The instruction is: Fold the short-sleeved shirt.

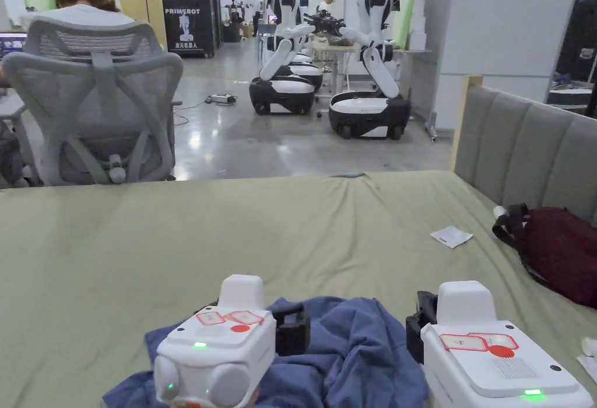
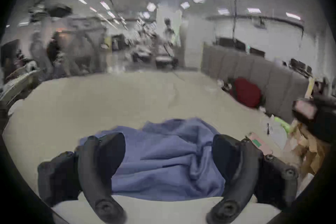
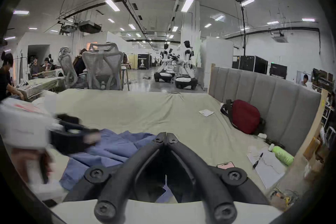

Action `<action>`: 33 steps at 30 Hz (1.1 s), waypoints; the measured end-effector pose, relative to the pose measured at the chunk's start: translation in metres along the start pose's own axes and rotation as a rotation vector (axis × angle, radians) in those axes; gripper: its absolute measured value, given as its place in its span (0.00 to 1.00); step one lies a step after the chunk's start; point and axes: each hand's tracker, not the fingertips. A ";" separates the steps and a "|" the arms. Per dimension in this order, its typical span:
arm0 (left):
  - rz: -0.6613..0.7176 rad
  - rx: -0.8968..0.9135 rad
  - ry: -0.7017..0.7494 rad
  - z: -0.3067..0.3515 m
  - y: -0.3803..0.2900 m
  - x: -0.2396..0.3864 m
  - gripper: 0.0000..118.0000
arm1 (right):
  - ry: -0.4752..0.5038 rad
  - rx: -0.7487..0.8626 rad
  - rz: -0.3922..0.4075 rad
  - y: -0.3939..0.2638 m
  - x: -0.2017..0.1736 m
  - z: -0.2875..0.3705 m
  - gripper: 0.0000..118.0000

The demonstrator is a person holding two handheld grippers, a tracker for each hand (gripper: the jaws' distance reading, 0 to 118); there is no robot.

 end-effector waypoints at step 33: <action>0.233 -0.850 0.221 -0.142 -0.056 -0.224 0.53 | 0.096 -0.099 0.053 -0.026 -0.028 -0.032 0.00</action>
